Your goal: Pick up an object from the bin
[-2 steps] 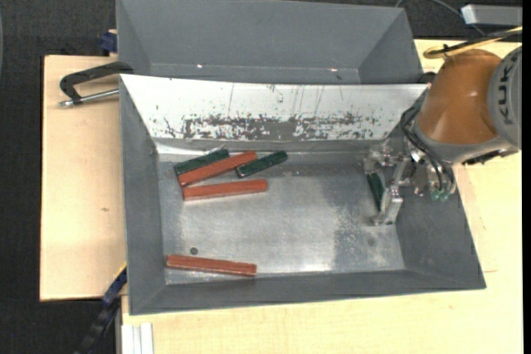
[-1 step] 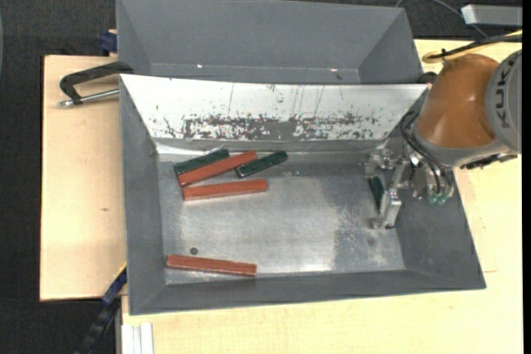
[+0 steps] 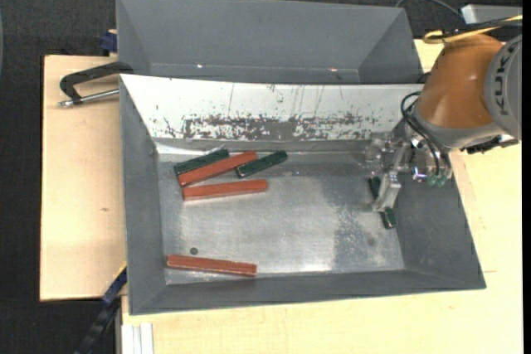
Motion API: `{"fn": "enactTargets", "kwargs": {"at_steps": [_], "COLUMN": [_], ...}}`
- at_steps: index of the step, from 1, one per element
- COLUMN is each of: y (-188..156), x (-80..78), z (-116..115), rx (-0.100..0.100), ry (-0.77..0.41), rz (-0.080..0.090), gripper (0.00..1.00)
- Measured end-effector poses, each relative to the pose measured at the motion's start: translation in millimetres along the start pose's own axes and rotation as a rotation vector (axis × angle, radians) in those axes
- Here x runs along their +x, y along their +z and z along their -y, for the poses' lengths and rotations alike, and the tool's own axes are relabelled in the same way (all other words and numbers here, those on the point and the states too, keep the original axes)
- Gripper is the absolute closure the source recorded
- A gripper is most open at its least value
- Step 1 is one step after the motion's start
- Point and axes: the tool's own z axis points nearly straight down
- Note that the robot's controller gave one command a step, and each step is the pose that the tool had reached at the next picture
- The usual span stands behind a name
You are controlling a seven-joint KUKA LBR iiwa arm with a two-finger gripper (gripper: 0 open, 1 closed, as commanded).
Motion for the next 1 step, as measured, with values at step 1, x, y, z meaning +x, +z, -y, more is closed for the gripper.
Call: {"fn": "enactTargets", "kwargs": {"at_steps": [1], "y": [-6.4], "x": [-1.5], "z": [1.1], "rx": [0.0], "ry": [0.209], "rz": [-0.001], "gripper": [0.0]}}
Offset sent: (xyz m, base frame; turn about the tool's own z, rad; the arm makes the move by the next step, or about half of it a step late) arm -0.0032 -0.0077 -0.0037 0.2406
